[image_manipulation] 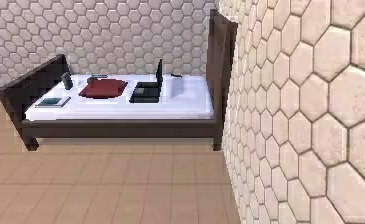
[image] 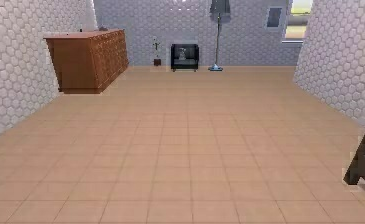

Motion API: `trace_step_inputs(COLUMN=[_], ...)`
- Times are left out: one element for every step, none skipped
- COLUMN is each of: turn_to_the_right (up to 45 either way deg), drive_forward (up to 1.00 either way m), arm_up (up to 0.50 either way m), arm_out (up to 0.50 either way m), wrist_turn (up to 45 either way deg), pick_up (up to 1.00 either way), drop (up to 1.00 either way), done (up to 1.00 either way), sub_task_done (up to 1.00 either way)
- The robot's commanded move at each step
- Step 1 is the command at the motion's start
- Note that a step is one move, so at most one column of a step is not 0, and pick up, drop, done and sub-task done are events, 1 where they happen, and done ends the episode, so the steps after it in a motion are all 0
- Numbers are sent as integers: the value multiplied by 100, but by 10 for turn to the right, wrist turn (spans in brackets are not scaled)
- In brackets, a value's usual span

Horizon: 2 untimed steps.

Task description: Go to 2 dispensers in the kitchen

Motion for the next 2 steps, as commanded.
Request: trace_step_inputs(turn_to_the_right=[0,-450], drive_forward=[15,0], arm_up=[0,0], arm_out=[0,0], wrist_turn=[0,0], pick_up=[0,0], drop=[0,0], done=[0,0], sub_task_done=[0,0])
